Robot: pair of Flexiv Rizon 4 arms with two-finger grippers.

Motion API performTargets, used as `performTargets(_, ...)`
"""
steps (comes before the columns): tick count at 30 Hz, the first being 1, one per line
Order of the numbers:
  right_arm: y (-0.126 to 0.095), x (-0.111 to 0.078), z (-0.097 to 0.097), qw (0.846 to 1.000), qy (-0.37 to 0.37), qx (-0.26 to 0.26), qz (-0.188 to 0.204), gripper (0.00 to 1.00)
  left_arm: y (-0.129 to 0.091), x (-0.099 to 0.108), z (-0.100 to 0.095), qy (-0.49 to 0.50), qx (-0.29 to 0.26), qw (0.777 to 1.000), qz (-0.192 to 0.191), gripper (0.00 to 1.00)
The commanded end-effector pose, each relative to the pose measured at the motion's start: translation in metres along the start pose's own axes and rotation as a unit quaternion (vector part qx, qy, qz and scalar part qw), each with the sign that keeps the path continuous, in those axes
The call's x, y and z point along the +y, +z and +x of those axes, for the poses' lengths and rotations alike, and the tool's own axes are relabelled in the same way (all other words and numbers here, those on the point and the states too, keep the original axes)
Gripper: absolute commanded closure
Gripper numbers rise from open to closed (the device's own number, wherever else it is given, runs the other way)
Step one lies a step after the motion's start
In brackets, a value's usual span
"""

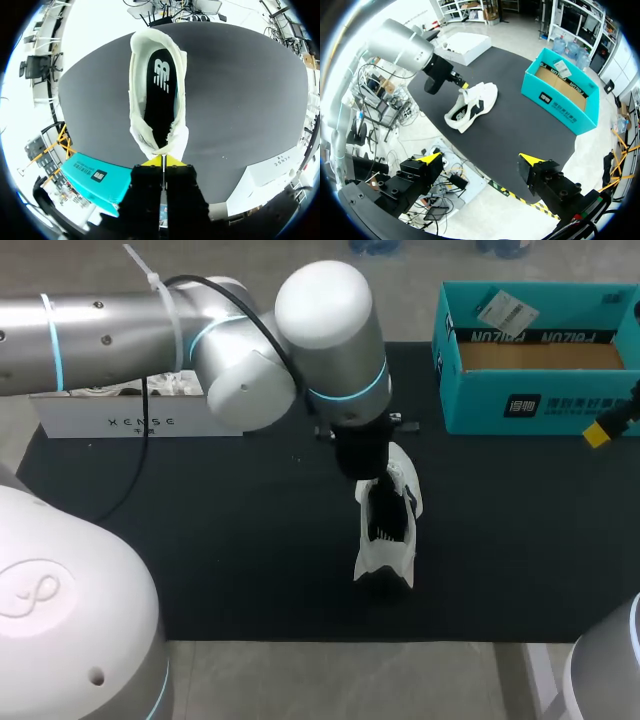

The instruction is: Take the shoe out of the shoebox, open the shoe tongue, remove and reinsert the insole, then place the shoe into the shoebox

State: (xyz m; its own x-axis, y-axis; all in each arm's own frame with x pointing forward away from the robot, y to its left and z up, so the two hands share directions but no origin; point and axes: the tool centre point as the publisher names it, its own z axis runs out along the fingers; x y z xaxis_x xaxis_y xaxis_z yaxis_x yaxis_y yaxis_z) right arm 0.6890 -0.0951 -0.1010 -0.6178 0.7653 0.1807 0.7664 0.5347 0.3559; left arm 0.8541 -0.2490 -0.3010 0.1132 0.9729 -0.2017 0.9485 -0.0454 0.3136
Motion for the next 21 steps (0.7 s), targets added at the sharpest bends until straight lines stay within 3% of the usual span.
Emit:
performTargets(1,0.001,0.003,-0.002,1.000,0.000,0.001,0.004,0.00,0.008,-0.007,0.003,0.002,-0.003,1.000,0.002,1.00)
performTargets(10,0.001,0.003,-0.002,1.000,0.000,0.001,0.004,0.00,0.010,-0.015,0.001,0.007,-0.003,1.000,0.009,1.00)
performTargets(21,0.001,0.003,-0.002,1.000,0.000,0.001,0.004,0.00,-0.003,0.024,-0.012,-0.003,-0.013,0.999,-0.030,1.00)
